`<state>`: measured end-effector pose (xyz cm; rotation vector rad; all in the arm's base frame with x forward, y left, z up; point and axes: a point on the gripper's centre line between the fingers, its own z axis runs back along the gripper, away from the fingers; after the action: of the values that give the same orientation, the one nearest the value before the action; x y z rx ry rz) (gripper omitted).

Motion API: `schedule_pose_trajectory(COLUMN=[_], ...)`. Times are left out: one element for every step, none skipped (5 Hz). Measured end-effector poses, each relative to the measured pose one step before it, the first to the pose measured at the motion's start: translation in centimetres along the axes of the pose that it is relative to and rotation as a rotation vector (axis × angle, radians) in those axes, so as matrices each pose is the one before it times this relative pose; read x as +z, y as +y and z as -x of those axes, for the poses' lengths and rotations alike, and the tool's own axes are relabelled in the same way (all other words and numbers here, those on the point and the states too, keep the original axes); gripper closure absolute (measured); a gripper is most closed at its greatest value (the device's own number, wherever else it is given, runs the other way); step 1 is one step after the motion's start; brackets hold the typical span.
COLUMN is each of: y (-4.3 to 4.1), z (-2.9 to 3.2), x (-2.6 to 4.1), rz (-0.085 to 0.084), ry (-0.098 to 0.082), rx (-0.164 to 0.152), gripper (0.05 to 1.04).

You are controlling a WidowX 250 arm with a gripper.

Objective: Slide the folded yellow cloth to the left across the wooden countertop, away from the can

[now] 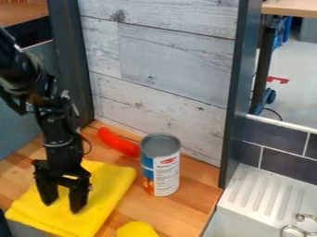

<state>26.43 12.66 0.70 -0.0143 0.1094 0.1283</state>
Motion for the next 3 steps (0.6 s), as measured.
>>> schedule_pose_trajectory(y=[1.358,2.696,2.432], z=[-1.292,-1.103,-1.064], x=[-0.416,0.032,0.314], rz=[-0.0041,-0.0262,-0.0696], ry=[0.0419,0.0585,0.0715], rx=[0.0024,0.0332,-0.014], gripper=[0.095,0.095,0.095])
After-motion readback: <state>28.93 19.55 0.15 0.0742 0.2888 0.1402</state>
